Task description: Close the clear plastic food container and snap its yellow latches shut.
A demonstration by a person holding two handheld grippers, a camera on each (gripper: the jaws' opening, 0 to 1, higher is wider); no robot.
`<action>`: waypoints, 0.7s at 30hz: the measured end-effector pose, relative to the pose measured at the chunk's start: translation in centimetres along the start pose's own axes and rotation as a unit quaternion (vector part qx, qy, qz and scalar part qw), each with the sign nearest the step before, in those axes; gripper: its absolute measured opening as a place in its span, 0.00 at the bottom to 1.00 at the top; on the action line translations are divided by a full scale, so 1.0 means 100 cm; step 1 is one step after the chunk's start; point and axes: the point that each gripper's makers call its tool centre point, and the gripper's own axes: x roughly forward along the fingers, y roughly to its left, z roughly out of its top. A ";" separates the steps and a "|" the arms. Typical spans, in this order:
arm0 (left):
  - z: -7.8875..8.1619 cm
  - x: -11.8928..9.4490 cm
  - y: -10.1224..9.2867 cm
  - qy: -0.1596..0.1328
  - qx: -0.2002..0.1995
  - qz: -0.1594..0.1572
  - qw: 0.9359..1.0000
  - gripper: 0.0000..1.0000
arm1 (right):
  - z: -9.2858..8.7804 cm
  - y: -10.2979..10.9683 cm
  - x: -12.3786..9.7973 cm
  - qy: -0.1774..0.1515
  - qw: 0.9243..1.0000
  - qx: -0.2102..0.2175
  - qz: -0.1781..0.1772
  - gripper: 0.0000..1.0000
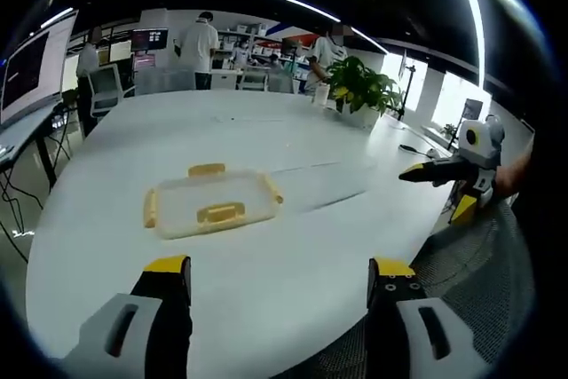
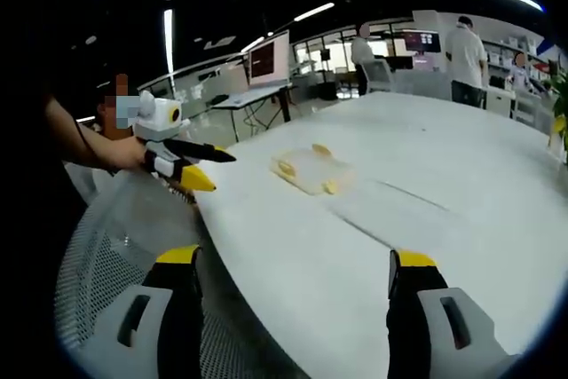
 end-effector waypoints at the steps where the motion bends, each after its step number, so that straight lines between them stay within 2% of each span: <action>1: -0.001 0.000 0.001 0.002 -0.001 -0.001 1.000 0.77 | 0.000 0.001 0.000 0.002 1.000 0.000 0.001 0.84; 21: -0.007 0.001 0.001 0.015 0.004 0.001 1.000 0.73 | -0.004 0.005 0.002 0.009 1.000 0.000 0.013 0.84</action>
